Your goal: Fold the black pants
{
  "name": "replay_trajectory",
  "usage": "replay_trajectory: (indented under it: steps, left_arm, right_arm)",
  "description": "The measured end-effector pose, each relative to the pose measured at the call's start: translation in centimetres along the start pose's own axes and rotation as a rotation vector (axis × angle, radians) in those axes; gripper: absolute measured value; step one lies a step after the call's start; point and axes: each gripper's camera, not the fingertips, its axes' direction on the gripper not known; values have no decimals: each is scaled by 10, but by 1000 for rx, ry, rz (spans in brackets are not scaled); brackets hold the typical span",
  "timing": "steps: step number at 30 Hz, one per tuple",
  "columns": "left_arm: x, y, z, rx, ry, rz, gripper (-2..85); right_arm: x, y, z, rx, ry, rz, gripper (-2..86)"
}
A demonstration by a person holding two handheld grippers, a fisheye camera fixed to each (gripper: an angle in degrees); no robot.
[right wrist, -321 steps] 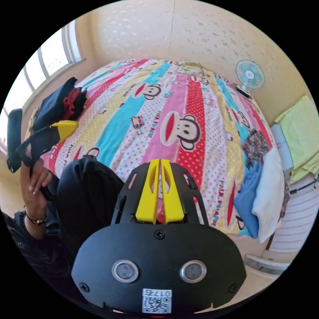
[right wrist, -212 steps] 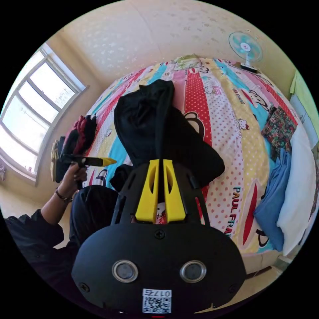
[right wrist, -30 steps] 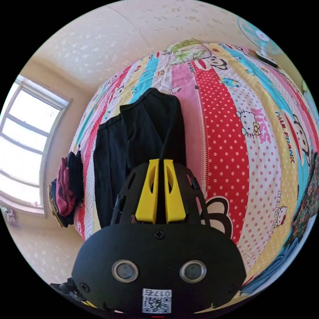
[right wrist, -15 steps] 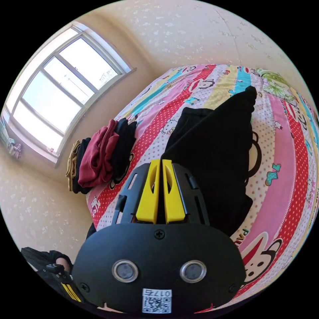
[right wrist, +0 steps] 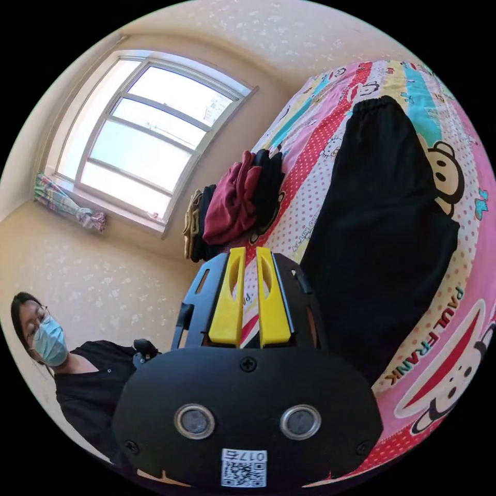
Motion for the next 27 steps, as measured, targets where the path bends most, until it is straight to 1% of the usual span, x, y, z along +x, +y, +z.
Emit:
replay_trajectory:
  steps: [2,4,5,7,8,9,10,11,13,16,20,23,25,27]
  left_arm:
    - [-2,6,-8,17,30,-25,32]
    - [3,7,-14,36,83,-17,32]
    - [10,6,-19,50,116,-4,31]
    - [22,4,-30,73,145,29,30]
    - [29,3,-41,97,151,49,28]
    - [32,4,-47,108,144,56,28]
    - [33,6,-56,114,100,57,27]
    - [30,7,-62,93,29,27,26]
    - [18,10,-65,71,-35,-27,26]
    - [1,15,-66,72,2,-82,28]
    - [-3,23,-70,89,-25,-96,31]
    - [-6,26,-69,96,-1,-115,31]
    - [-5,25,-69,102,16,-115,31]
    - [-1,25,-70,108,12,-107,32]
  right_arm:
    - [-2,57,-32,2,31,14,28]
    - [4,135,-70,50,48,76,33]
    - [6,155,-79,72,42,96,34]
    - [14,229,-112,180,2,161,41]
    - [15,246,-118,206,-2,177,44]
    - [16,277,-128,252,-10,207,48]
    - [17,305,-135,290,-21,231,56]
    - [18,319,-137,307,-27,244,60]
    - [22,364,-139,360,-87,288,78]
    - [28,396,-124,340,-221,297,99]
    - [25,408,-107,287,-212,298,124]
    - [23,408,-96,257,-241,297,151]
    - [21,402,-77,178,-364,273,169]
    - [14,405,-80,234,-361,288,178]
